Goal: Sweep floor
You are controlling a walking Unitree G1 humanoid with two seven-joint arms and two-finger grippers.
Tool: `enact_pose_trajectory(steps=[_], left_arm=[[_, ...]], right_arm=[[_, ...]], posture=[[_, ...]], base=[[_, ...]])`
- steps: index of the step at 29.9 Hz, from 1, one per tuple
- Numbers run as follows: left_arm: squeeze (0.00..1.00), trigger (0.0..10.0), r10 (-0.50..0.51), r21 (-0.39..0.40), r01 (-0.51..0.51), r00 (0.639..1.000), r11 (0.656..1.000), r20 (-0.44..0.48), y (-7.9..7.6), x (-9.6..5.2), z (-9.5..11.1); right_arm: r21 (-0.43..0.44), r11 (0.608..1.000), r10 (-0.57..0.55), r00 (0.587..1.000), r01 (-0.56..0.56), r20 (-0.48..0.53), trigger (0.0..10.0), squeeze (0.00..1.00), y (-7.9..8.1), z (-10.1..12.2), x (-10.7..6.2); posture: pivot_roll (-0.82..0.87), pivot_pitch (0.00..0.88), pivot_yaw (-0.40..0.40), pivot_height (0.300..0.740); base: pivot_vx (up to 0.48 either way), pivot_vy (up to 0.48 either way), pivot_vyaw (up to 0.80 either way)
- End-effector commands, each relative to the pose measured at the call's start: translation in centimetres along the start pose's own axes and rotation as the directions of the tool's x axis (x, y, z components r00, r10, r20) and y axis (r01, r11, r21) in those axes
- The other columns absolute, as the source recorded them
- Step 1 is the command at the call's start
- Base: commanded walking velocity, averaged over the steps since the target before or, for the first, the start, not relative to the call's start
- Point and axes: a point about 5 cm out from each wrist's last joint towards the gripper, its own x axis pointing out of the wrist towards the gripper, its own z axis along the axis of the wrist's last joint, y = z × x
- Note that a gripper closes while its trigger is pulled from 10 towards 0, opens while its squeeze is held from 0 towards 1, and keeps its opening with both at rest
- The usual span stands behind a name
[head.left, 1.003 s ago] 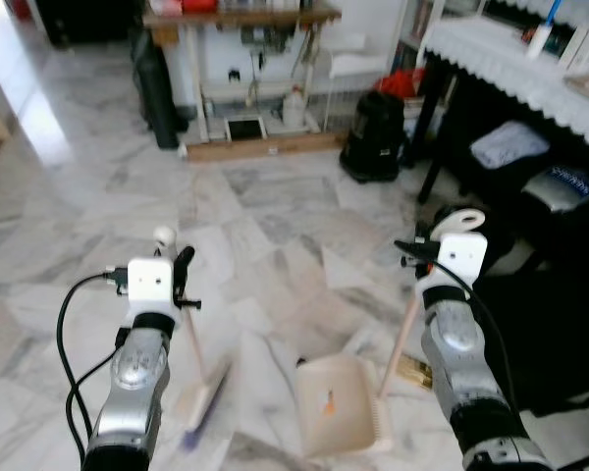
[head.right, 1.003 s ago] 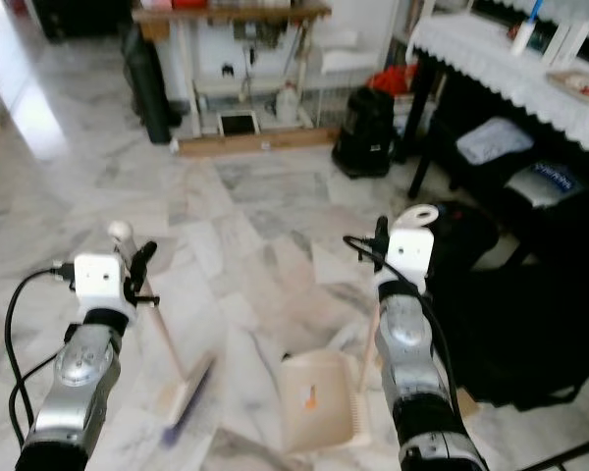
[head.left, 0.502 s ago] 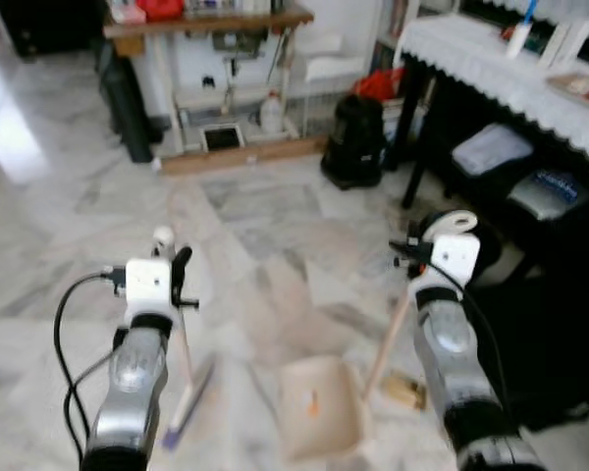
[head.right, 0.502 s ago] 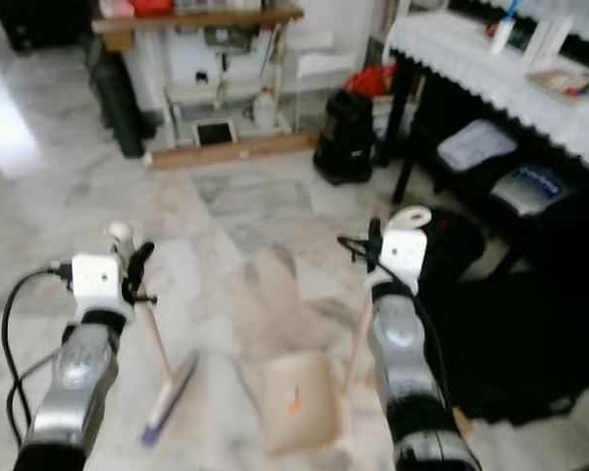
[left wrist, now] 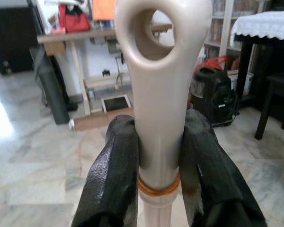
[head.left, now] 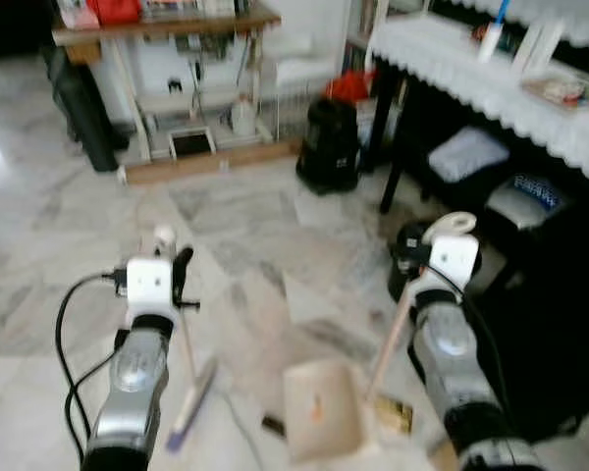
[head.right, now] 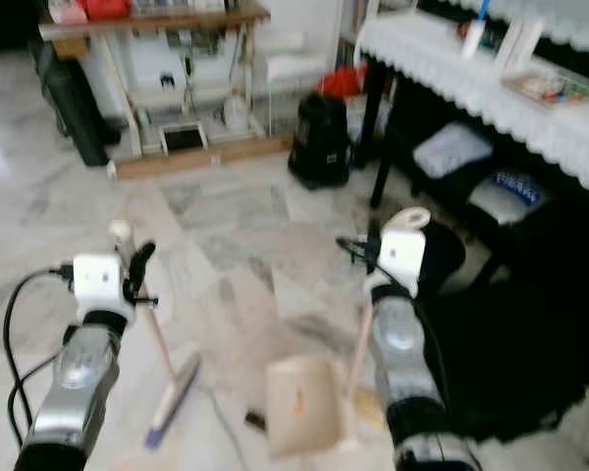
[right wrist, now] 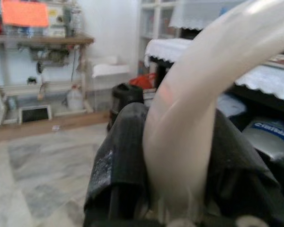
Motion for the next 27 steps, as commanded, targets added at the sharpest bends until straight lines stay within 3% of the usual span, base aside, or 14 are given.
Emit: enact_pose_trajectory(steps=[1, 18, 27], left_arm=[[0.0, 10.0, -0.003, 0.009, 0.003, 0.999, 1.0, 0.036, 0.1, 0.2, 0.7], [0.0, 10.0, -0.032, -0.016, 0.032, 0.999, 0.999, -0.025, 0.0, 0.1, -0.2], [0.0, 10.0, -0.015, -0.061, 0.012, 0.999, 0.998, -0.044, 0.4, 0.1, -0.4]], right_arm=[[0.02, 1.0, 0.002, 1.0, -0.002, 0.004, 10.0, 0.0, 0.5, 0.3, 0.2], [-0.111, 0.983, -0.162, 0.97, 0.143, -0.184, 10.0, 0.0, -2.2, -2.7, -0.8], [-0.142, 0.979, -0.182, 0.947, 0.148, -0.266, 10.0, 0.0, -2.2, -4.1, -1.4]], posture=[[0.03, 0.026, -0.032, 0.74], [0.02, 0.033, -0.027, 0.74], [0.02, 0.033, -0.028, 0.74]], base=[[0.0, 0.0, 0.0], [0.0, 0.0, 0.0], [0.0, 0.0, 0.0]])
